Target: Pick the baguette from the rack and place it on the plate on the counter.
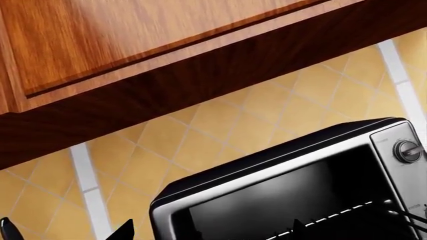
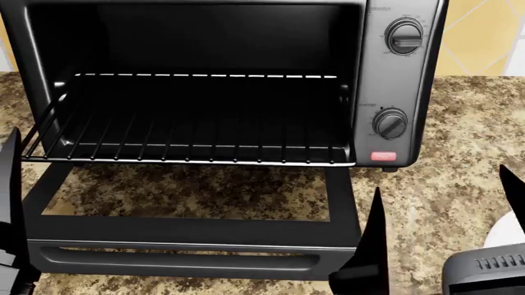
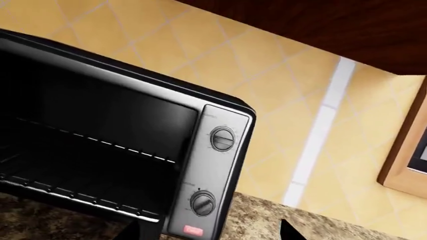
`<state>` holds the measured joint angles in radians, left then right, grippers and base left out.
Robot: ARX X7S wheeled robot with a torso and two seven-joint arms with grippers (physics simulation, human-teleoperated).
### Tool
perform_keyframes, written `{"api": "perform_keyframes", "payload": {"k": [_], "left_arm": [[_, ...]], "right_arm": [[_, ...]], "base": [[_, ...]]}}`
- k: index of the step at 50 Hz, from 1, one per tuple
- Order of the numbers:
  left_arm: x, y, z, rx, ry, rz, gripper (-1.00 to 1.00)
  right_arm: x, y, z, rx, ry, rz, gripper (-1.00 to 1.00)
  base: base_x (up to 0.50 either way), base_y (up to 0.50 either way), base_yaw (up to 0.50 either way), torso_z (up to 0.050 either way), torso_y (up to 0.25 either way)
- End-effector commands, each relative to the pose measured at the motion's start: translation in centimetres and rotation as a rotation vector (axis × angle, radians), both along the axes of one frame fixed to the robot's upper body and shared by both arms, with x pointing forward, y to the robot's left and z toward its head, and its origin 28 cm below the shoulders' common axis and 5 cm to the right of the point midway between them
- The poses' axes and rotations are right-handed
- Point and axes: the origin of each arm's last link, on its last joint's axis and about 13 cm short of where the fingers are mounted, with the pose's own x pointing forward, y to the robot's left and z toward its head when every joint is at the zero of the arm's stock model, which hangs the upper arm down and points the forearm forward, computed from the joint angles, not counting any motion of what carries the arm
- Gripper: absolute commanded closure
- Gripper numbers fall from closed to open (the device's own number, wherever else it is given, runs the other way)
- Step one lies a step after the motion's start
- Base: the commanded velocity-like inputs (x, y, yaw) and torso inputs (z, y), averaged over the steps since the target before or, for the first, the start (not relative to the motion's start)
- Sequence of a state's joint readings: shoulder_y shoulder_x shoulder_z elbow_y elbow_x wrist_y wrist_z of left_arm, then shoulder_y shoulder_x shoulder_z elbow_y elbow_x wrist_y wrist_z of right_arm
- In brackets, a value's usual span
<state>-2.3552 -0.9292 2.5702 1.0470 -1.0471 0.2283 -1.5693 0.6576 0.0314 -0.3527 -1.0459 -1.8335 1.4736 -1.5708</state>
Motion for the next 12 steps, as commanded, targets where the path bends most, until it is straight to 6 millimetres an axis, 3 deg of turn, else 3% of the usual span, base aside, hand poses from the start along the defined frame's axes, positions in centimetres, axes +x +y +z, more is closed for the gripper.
{"api": "perform_keyframes", "payload": {"k": [1,12], "left_arm": [[-0.01,-0.05,-0.03,0.008,0.006,-0.003,-1.0],[-0.09,-0.24,-0.04,0.006,0.013,-0.027,-1.0]], "right_arm": [[-0.54,1.89,-0.25,-0.022,-0.035,0.018,-1.0],[-1.01,2.82,-0.76,-0.037,-0.042,0.039,-1.0]], "base": [[0.0,0.0,0.0,0.0,0.0],[0.0,0.0,0.0,0.0,0.0]]}}
